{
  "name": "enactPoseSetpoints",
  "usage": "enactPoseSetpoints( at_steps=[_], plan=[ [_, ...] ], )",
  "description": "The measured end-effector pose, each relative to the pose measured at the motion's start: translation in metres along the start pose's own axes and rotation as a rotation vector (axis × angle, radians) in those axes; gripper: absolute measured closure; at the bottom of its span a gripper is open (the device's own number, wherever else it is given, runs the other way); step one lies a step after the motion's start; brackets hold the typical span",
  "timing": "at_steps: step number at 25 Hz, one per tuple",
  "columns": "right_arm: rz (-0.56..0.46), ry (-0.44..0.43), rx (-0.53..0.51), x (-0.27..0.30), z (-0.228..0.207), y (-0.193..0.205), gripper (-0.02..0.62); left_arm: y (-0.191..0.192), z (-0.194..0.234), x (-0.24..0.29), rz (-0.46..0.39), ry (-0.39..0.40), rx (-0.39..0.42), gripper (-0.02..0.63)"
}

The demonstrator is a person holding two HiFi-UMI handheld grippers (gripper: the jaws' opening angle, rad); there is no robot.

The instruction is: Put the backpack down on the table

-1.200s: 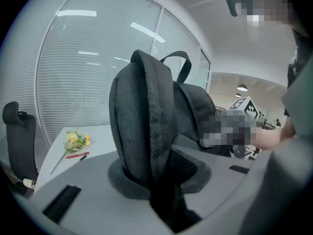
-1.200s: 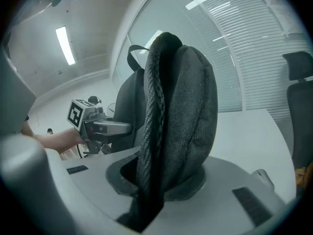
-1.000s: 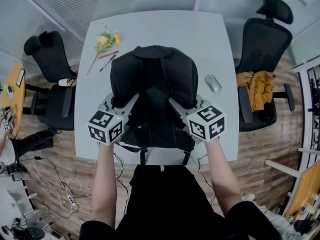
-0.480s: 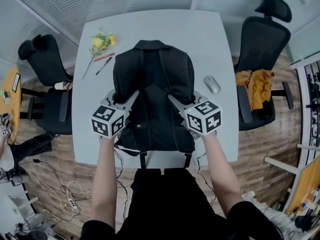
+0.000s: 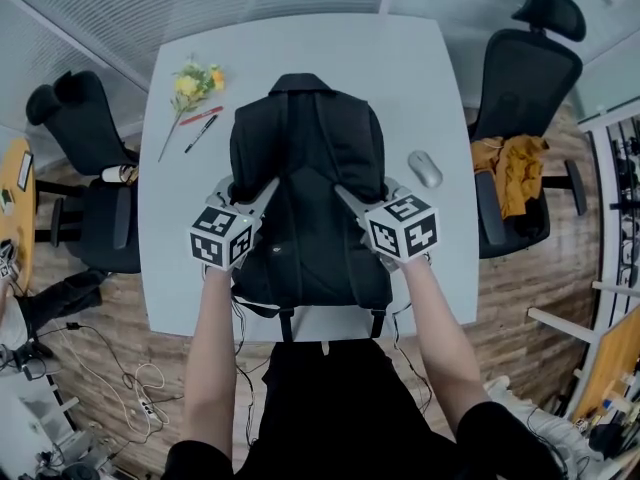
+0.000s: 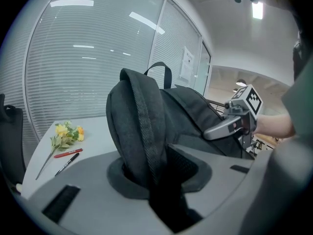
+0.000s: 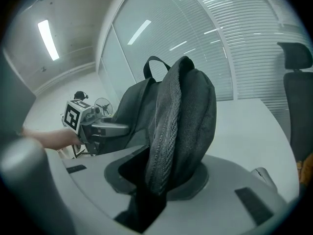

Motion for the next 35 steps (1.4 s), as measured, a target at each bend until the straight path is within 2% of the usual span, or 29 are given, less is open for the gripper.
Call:
enactPoseSetpoints(
  at_steps=[14,35],
  plan=[
    [0.043,0.022,0.029,0.023,-0.022,0.006,0.482,0.012,0.013,0.028,0.030,-0.015,0.022,0.497],
    [0.133,0.079,0.080,0.062,-0.050,0.016,0.474,0.033,0.042,0.071,0.116,0.021,-0.046,0.497]
  ],
)
Point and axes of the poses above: the fingertips, and each gripper's own axes: x forward along the fingers, z to its left, y out of its underside, the point moved 10 cm from there along -x, backward along the fingers, and after that the axes turned 2 degrees about z, right-handed, at the moved point
